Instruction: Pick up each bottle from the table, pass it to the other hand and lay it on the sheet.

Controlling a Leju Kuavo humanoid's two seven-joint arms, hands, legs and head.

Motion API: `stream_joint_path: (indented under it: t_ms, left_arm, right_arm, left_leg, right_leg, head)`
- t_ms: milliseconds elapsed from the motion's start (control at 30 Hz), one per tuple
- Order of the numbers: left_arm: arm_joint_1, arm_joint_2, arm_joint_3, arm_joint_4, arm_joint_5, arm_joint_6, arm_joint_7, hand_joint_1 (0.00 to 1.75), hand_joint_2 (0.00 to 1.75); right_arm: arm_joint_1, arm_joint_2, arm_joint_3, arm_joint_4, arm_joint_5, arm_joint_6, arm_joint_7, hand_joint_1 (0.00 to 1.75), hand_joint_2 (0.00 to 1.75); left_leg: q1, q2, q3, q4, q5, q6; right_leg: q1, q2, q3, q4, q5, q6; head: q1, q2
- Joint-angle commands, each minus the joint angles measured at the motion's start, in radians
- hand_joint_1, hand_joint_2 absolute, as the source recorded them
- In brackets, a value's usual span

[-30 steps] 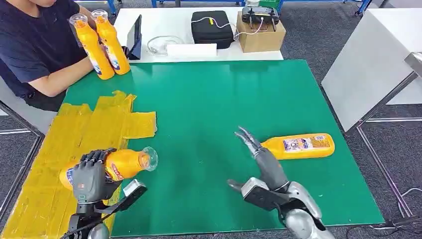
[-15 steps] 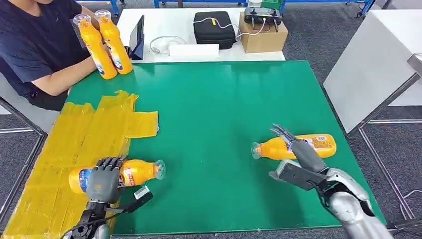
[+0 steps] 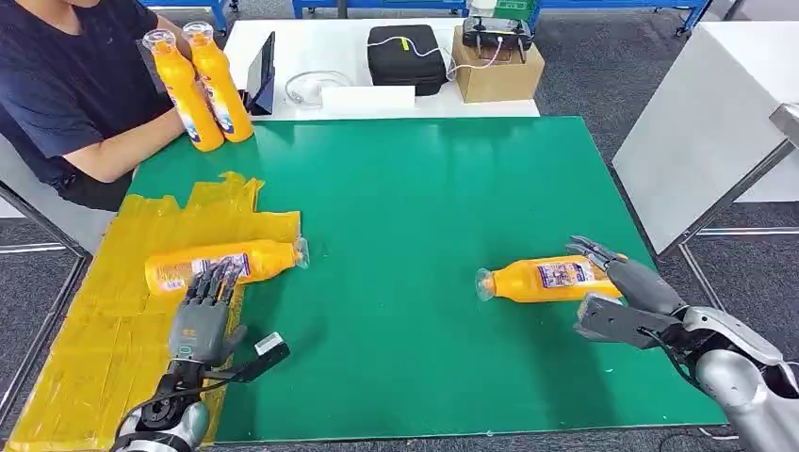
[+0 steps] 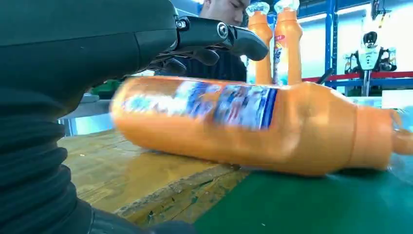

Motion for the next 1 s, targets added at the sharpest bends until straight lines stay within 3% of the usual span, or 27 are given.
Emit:
stream_joint_path:
  t_ms: [33, 233, 467, 733, 1000]
  left_arm:
    - [0.009, 0.029, -0.030, 0.093, 0.028, -0.042, -0.009, 0.00, 1.75]
    - [-0.002, 0.037, -0.030, 0.068, 0.065, -0.057, -0.033, 0.00, 1.75]
    - [0.016, 0.009, 0.009, -0.080, 0.387, -0.208, -0.272, 0.00, 1.75]
    - [0.022, -0.014, -0.020, -0.182, 0.538, -0.306, -0.345, 0.00, 1.75]
    - [0.033, -0.017, -0.027, -0.225, 0.612, -0.335, -0.372, 0.00, 1.75]
  right_arm:
    - [-0.063, -0.004, 0.043, 0.059, 0.003, -0.004, 0.020, 0.00, 1.75]
    - [-0.154, 0.042, 0.045, 0.228, 0.054, -0.043, 0.033, 0.00, 1.75]
    - [-0.171, 0.033, 0.017, 0.382, 0.096, -0.051, -0.006, 0.00, 1.75]
    - [-0.302, 0.104, 0.033, 0.619, 0.158, -0.071, -0.038, 0.00, 1.75]
    - [-0.250, 0.114, 0.033, 0.615, 0.172, -0.087, -0.046, 0.00, 1.75]
  left_leg:
    - [0.000, 0.003, 0.002, -0.001, 0.000, 0.000]
    - [0.000, 0.004, 0.002, -0.001, 0.000, 0.000]
    - [0.001, 0.003, 0.002, -0.001, 0.001, 0.000]
    - [0.001, 0.003, -0.004, 0.000, 0.001, 0.001]
    - [0.000, 0.002, -0.004, 0.000, 0.001, 0.001]
  right_leg:
    - [0.000, 0.002, 0.001, -0.001, 0.001, -0.001]
    - [0.001, 0.003, 0.002, -0.001, 0.001, -0.001]
    - [0.001, 0.002, 0.001, -0.002, 0.002, -0.001]
    - [0.001, 0.002, -0.004, -0.001, 0.002, 0.000]
    - [0.001, 0.001, -0.005, -0.001, 0.002, -0.001]
  head:
    - [0.000, 0.000]
    - [0.000, 0.000]
    - [0.000, 0.000]
    - [0.000, 0.000]
    - [0.000, 0.000]
